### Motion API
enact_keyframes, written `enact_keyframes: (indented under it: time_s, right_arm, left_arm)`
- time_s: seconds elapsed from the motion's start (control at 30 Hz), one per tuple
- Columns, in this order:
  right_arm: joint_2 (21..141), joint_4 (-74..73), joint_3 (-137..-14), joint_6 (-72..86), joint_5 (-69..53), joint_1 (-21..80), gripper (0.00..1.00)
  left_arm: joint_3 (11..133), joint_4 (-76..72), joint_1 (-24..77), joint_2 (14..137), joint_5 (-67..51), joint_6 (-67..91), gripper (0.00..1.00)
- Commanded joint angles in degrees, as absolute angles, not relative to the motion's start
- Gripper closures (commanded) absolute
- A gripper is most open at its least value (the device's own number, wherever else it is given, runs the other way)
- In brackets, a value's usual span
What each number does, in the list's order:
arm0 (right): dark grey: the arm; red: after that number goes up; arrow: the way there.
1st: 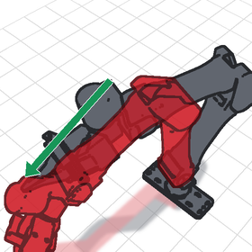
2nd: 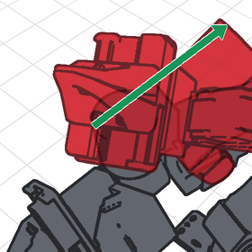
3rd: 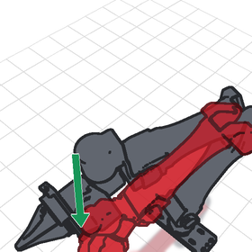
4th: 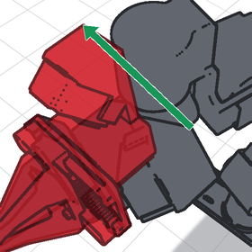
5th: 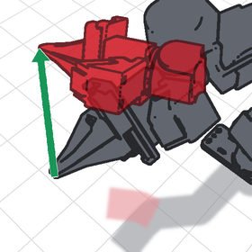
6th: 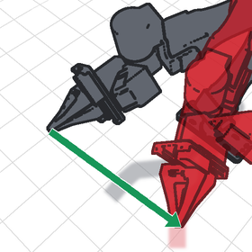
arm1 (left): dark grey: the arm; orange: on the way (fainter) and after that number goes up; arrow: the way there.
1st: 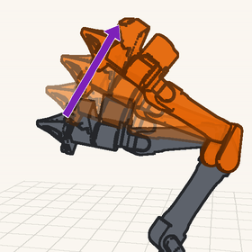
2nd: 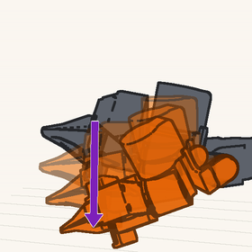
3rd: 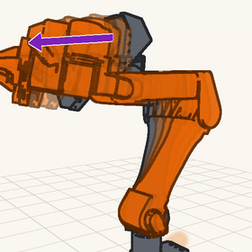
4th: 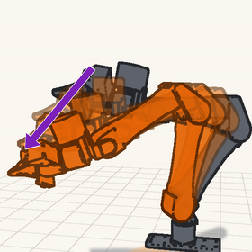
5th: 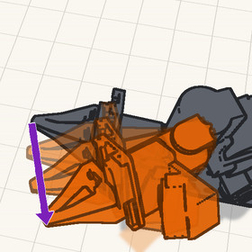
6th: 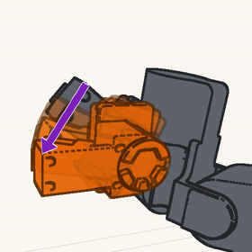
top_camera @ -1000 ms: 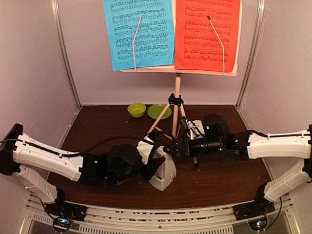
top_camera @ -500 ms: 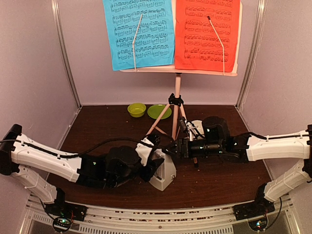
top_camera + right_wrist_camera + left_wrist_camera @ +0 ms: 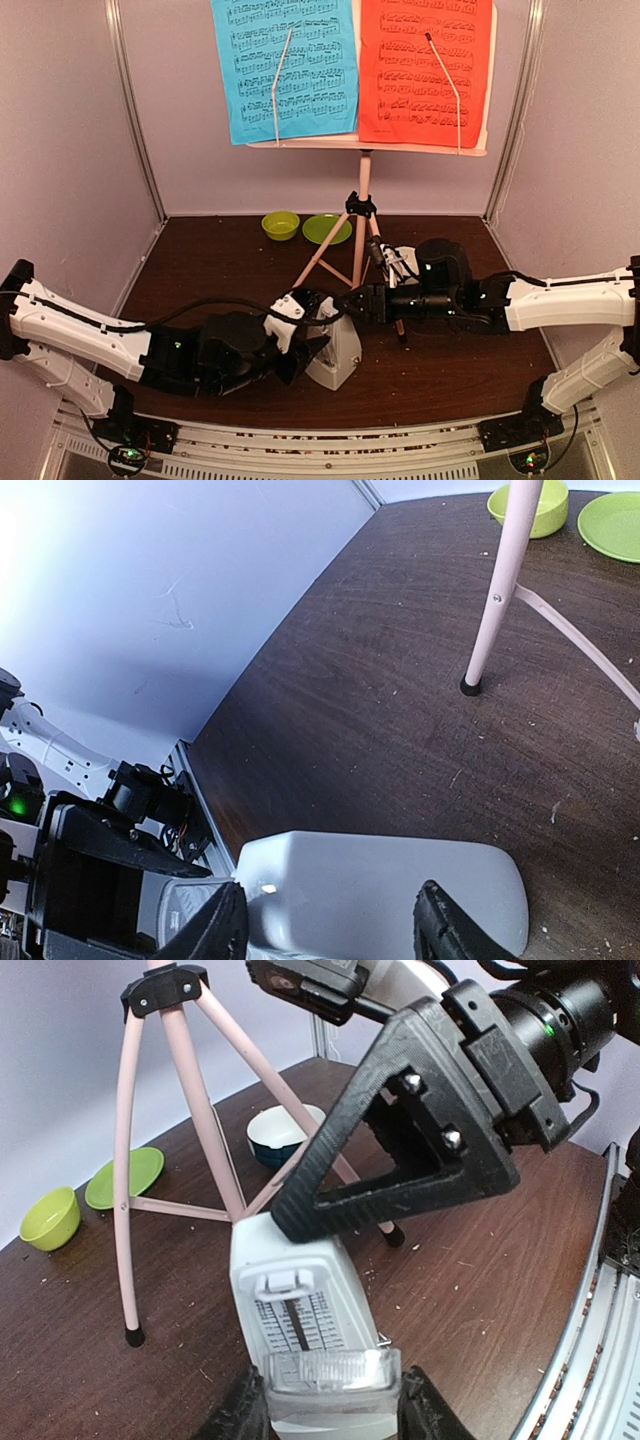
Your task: Set up the instrument practice props
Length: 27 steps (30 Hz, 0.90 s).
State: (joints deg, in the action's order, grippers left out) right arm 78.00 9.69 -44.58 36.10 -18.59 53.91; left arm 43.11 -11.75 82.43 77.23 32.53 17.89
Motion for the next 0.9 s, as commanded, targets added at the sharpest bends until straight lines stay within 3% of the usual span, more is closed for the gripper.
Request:
enact_keyframes:
  time_s: [0.0, 0.2, 0.5, 0.63, 0.87]
  right_arm:
    - [82.5, -6.1, -39.8, 33.5, -13.1, 53.5, 0.44]
    - [80.8, -5.5, -41.0, 33.3, -14.5, 53.6, 0.44]
    - [81.1, -5.6, -43.2, 32.6, -16.3, 53.9, 0.42]
    - [81.3, -6.5, -44.4, 32.0, -16.2, 54.1, 0.41]
    - [81.4, -7.2, -44.6, 32.0, -16.1, 54.3, 0.39]
  left_arm:
    - [42.2, -10.9, 83.1, 75.6, 31.3, 18.4, 0.91]
    - [39.2, -5.3, 79.6, 65.4, 35.8, 27.8, 0.91]
    - [44.1, 26.4, 59.1, 55.6, 31.5, 43.6, 0.90]
    - [46.8, 34.2, 49.1, 56.9, 23.5, 43.7, 0.89]
    - [55.7, 44.0, 34.9, 71.4, 9.8, 35.1, 0.79]
